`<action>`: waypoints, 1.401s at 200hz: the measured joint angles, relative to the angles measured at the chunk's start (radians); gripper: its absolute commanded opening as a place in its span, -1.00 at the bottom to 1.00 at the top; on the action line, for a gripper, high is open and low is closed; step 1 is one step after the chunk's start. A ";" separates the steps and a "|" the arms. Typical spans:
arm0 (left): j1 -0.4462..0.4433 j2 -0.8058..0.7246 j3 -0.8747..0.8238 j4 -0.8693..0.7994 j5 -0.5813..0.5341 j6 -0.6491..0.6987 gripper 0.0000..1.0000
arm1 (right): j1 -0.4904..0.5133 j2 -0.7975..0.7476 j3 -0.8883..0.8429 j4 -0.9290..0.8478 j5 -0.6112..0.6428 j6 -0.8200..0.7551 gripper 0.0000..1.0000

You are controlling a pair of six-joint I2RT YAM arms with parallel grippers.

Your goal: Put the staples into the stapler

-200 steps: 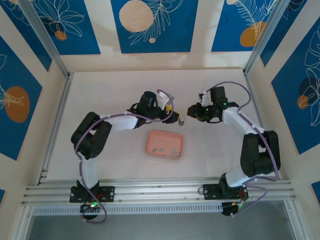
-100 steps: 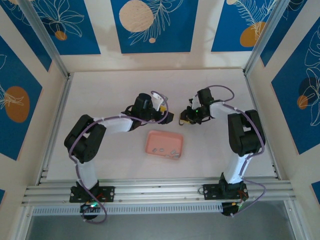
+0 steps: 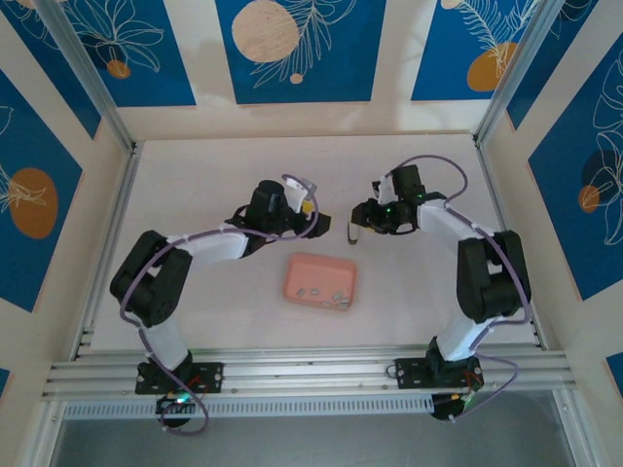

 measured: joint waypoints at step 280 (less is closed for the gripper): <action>0.317 -0.216 -0.785 0.678 -0.797 0.347 1.00 | -0.337 -0.307 -0.710 0.912 0.309 -0.224 0.98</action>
